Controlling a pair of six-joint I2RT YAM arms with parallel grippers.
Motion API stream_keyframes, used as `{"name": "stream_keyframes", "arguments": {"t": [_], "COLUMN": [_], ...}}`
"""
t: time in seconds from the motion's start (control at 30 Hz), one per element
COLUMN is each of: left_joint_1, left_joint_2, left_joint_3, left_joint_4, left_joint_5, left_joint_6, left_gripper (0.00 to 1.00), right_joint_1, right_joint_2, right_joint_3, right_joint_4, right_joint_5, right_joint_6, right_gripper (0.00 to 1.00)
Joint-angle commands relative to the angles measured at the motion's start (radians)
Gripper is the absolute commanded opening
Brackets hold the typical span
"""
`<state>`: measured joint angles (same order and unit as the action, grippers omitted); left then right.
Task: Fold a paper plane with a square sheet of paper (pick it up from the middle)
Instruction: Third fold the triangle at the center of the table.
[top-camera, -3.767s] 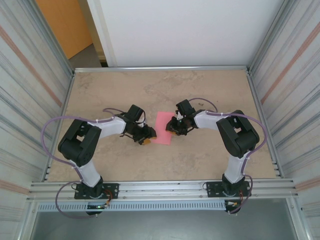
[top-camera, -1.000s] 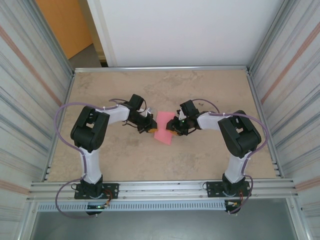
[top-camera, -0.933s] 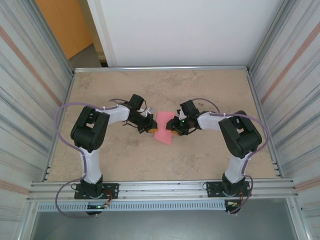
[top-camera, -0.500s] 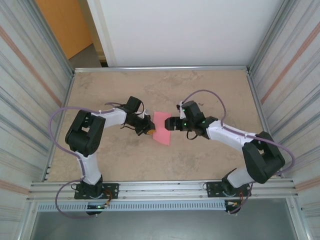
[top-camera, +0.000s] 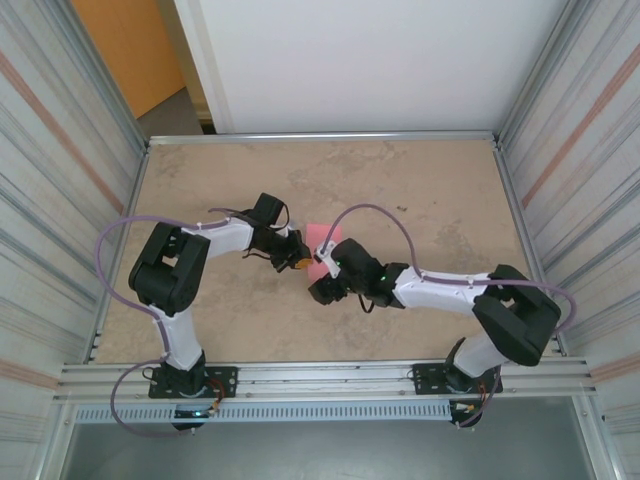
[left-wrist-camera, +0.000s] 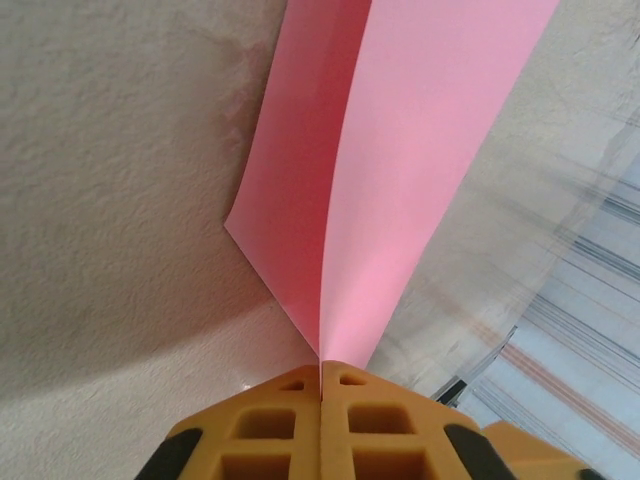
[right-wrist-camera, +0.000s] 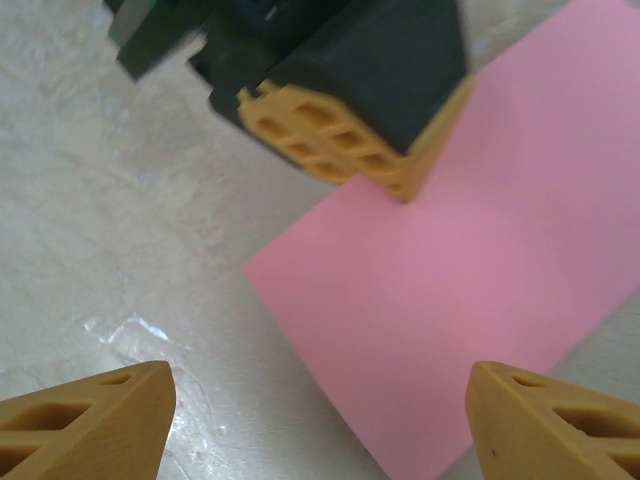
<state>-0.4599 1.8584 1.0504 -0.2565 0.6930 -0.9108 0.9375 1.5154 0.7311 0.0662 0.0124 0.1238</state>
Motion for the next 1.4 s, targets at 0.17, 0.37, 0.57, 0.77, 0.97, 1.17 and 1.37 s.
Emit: {"name": "stream_keyframes", "arguments": {"t": [0.17,0.37,0.57,0.77,0.97,1.17,1.37], "left_joint_1": [-0.006,-0.006,-0.006,-0.006,-0.006,-0.006,-0.006], "left_joint_2": [-0.031,-0.03,-0.026,-0.04,-0.05,-0.051,-0.058], "left_joint_3": [0.001,0.001,0.003,0.004,0.004,0.002,0.003], "left_joint_4": [-0.017,-0.02,-0.019,-0.019,-0.031,-0.035,-0.042], "left_joint_5": [-0.009,-0.007,-0.006,-0.004,-0.013,-0.015,-0.02], "left_joint_6": [-0.017,-0.017,-0.015,-0.014,-0.012,-0.008,-0.007], "left_gripper": [0.03,0.04,0.04,0.04,0.06,0.07,0.1], "right_joint_1": [0.02,0.02,0.018,-0.005,-0.026,-0.041,-0.057], "right_joint_2": [0.13,0.127,0.101,0.112,0.102,0.085,0.081], "right_joint_3": [0.045,0.03,0.011,0.019,0.014,0.007,0.01], "right_joint_4": [0.108,0.161,0.179,0.167,0.165,0.162,0.151], "right_joint_5": [0.148,0.185,0.142,0.066,0.026,-0.014,-0.067], "right_joint_6": [-0.1,-0.121,-0.127,-0.101,-0.082,-0.07,-0.059], "right_gripper": [0.67,0.58,0.45,0.37,0.26,0.19,0.12]}}
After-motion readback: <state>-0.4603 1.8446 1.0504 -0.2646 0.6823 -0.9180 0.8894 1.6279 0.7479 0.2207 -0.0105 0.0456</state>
